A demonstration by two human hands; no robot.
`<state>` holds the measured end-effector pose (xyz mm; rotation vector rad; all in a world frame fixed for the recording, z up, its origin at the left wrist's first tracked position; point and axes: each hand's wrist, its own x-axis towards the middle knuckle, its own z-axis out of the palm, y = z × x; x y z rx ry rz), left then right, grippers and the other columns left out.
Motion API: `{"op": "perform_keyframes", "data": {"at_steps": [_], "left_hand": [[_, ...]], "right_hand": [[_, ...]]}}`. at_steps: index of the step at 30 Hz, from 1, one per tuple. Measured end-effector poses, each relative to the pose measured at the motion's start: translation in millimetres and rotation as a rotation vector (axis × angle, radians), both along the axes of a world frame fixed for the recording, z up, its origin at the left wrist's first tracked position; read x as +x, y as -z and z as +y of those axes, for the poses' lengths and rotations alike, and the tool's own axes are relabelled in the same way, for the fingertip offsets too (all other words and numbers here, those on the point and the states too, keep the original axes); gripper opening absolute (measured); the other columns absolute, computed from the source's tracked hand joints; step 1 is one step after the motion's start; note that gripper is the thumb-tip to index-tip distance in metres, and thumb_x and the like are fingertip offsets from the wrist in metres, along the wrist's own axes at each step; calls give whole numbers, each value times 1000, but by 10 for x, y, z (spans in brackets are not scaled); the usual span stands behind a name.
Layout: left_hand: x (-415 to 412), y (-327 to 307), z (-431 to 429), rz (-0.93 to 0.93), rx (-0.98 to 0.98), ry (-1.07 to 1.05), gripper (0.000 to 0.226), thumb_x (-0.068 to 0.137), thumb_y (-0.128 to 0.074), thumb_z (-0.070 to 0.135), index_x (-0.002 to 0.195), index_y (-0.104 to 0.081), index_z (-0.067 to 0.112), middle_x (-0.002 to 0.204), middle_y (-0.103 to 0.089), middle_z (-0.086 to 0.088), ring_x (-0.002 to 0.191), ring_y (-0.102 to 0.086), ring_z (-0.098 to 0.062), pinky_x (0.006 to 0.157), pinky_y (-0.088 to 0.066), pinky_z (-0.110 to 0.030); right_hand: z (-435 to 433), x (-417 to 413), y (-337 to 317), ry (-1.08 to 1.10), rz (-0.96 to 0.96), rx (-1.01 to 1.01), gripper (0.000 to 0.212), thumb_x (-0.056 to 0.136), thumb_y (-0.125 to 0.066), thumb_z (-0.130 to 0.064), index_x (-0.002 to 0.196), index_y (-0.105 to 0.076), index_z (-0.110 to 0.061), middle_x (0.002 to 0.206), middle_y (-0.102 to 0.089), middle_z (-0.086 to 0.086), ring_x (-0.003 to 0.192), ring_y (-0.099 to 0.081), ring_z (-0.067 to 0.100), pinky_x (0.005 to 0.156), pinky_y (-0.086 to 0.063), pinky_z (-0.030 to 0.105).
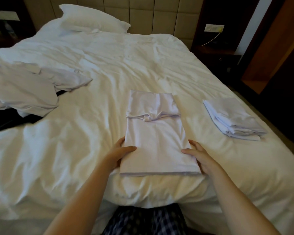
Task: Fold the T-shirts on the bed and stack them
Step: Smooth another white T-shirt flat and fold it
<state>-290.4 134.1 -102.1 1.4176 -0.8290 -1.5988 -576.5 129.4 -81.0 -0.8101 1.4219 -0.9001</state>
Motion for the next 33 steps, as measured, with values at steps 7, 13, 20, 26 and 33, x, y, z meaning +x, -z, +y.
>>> {"op": "perform_keyframes", "data": {"at_steps": [7, 13, 20, 26, 33], "left_hand": [[14, 66, 354, -173, -132, -2, 49, 96, -47, 8, 134, -33, 36, 108, -55, -7, 87, -59, -25, 73, -50, -33], [206, 73, 498, -578, -376, 187, 50, 91, -27, -12, 97, -66, 18, 102, -57, -15, 87, -53, -27, 77, -43, -37], [238, 93, 485, -1264, -787, 373, 50, 61, -71, -13, 92, -75, 25, 81, -52, -9, 63, -56, -29, 55, -37, -28], [155, -26, 436, -1177, -687, 364, 42, 79, -47, 49, 103, -74, 28, 125, -52, -7, 114, -45, -29, 93, -32, -33], [8, -232, 126, -686, -379, 44, 27, 92, -58, 26, 84, -66, 1, 75, -57, -3, 75, -50, -17, 59, -37, -11]], "right_hand": [[407, -118, 153, -39, -147, -71, 61, 90, -52, 2, 135, -39, -36, 119, -54, -7, 77, -58, 19, 47, -51, 24], [518, -259, 45, -240, -77, -38, 76, 68, -19, 27, 115, -58, -19, 110, -58, 10, 76, -65, 22, 52, -55, 25], [406, -263, 38, -346, 439, -290, 62, 77, -40, 29, 121, -62, -9, 110, -61, 3, 104, -58, 14, 78, -48, 9], [277, -206, 20, -238, 620, -411, 54, 76, -46, 25, 80, -70, -23, 87, -52, -3, 82, -52, 18, 67, -38, 3], [-1, -37, -174, -11, 283, -377, 7, 87, -65, -7, 88, -67, -14, 81, -63, -6, 82, -55, 10, 60, -42, 11]]}}
